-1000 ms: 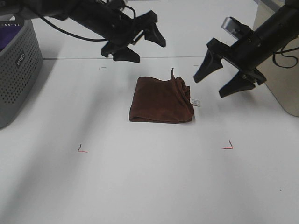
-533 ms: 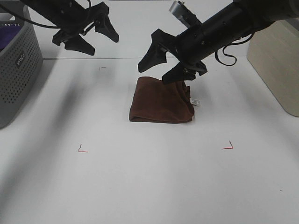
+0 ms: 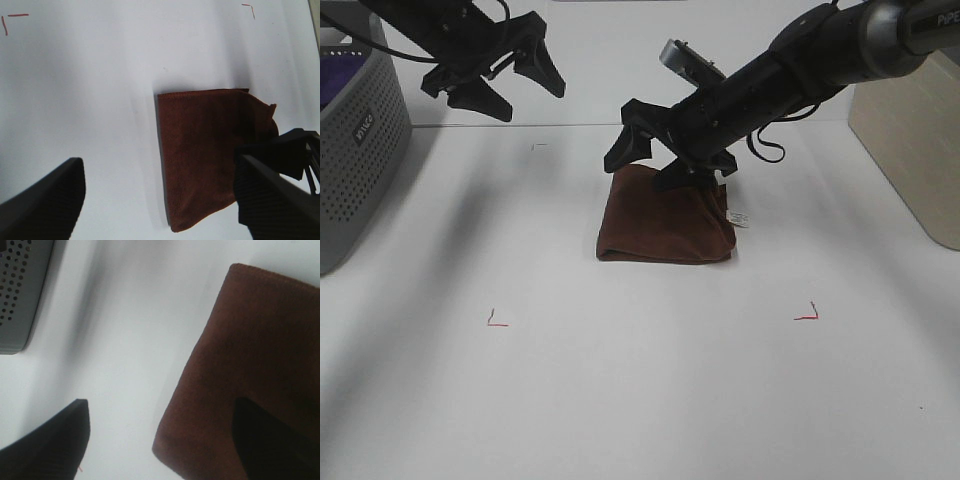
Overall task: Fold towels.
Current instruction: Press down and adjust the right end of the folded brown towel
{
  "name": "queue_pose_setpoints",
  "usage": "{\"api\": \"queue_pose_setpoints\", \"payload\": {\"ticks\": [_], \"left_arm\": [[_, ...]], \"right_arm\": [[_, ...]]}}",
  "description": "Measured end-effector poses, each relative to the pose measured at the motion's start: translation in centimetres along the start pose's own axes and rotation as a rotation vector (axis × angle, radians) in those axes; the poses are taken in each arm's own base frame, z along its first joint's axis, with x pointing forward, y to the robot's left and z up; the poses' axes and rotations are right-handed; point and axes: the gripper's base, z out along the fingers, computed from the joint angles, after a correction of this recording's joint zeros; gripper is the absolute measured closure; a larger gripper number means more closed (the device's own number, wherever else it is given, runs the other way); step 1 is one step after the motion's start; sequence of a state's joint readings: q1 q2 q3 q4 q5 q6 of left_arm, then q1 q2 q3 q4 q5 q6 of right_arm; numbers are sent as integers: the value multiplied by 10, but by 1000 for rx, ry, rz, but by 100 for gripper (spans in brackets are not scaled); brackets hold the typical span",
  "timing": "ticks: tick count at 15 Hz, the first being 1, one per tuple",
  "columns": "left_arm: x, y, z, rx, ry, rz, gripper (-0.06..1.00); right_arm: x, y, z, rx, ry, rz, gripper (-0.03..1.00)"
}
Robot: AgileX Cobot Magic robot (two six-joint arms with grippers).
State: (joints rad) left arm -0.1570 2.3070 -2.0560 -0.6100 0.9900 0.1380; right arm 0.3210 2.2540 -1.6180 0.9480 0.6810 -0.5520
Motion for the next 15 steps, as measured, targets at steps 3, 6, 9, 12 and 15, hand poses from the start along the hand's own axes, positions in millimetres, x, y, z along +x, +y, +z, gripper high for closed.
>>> {"api": "queue_pose_setpoints", "payload": {"ticks": [3,6,9,12,15], "left_arm": [[0,0,0,-2,0,2,19],[0,0,0,-4,1,3,19],[0,0,0,-4,1,3,19],[0,0,0,-4,1,3,19],[0,0,0,-4,0,3,19]], "right_arm": [[-5,-9,-2,78,-9,-31,21],[-11,-48,-25,178,-25,24,21],[-16,-74,-44,207,-59,75,21],[-16,-84,-51,236,-63,77,21],[-15,-86,-51,254,-53,63,21]]}}
